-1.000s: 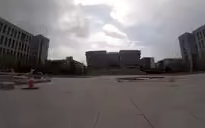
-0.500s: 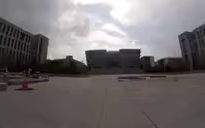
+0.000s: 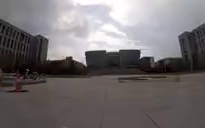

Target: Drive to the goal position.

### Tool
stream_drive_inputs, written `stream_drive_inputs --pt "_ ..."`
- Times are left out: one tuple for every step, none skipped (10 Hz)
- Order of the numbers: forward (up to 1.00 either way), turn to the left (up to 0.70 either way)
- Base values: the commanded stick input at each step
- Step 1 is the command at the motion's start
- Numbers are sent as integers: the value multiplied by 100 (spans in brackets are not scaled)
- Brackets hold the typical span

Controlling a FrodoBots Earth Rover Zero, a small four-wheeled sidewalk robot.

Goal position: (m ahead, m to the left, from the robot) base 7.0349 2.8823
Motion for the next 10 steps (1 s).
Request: stream_drive_inputs --pt "70 0" --pt "70 0" --pt "70 0" --pt "70 -6" --pt "70 -20" --pt "70 -13" --pt "70 -7" --pt "70 0" --pt "70 0" --pt "70 0"
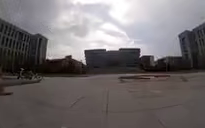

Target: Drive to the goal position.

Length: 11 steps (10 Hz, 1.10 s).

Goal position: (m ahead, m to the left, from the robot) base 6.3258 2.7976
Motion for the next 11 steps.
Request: stream_drive_inputs --pt "70 0" --pt "70 0" --pt "70 0" --pt "70 0" --pt "70 0" --pt "70 0" --pt "70 0" --pt "70 0" --pt "70 0" --pt "70 0" --pt "70 0"
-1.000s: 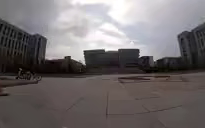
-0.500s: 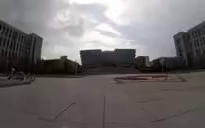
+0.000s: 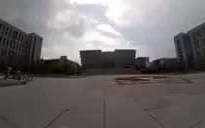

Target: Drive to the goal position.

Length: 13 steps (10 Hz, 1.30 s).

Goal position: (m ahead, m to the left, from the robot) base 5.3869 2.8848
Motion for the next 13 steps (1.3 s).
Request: stream_drive_inputs --pt "70 0" --pt "70 0" --pt "70 0" --pt "70 0" --pt "70 0" --pt "70 0" --pt "70 0" --pt "70 0" --pt "70 0" --pt "70 0" --pt "70 0" --pt "70 0" --pt "70 0"
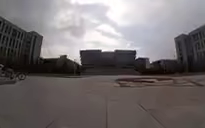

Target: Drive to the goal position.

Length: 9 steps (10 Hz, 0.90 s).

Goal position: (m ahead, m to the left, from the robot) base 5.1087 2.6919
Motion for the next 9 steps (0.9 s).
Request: stream_drive_inputs --pt "70 0" --pt "70 0" --pt "70 0" --pt "70 0" --pt "70 0" --pt "70 0" --pt "70 0" --pt "70 0" --pt "70 0"
